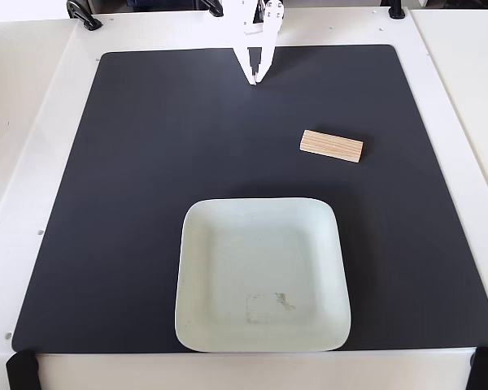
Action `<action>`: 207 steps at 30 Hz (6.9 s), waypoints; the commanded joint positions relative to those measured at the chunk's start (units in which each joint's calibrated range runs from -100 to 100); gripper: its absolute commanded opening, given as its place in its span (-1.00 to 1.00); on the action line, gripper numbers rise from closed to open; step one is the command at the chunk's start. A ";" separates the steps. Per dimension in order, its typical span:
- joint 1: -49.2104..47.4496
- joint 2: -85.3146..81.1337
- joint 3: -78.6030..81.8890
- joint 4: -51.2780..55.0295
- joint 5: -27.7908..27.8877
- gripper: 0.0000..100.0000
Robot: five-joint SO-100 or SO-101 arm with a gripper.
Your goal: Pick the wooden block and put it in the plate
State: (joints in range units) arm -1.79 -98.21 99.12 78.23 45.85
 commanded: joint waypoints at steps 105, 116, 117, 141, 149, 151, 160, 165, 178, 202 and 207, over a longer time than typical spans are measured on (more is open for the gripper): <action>-10.31 94.48 -93.68 0.12 -63.69 -0.95; -7.40 102.96 -94.22 0.03 -63.69 -0.48; -7.51 103.89 -94.31 0.03 -63.69 -0.48; -16.47 119.82 -108.25 3.39 -65.45 -0.46; -16.24 120.84 -108.25 2.86 -65.45 -0.46; -16.24 121.09 -108.25 2.86 -65.45 -0.46; -16.13 126.26 -109.15 2.77 -65.45 -0.46; -15.79 127.79 -109.24 2.59 -65.45 -0.47; -15.23 128.72 -108.61 -1.21 -65.45 -0.97; -4.26 88.30 -82.43 -12.79 -26.47 -0.98; 6.04 82.54 -66.96 -39.83 -7.52 -0.98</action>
State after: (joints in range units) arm 0.05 -11.19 25.16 54.42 26.19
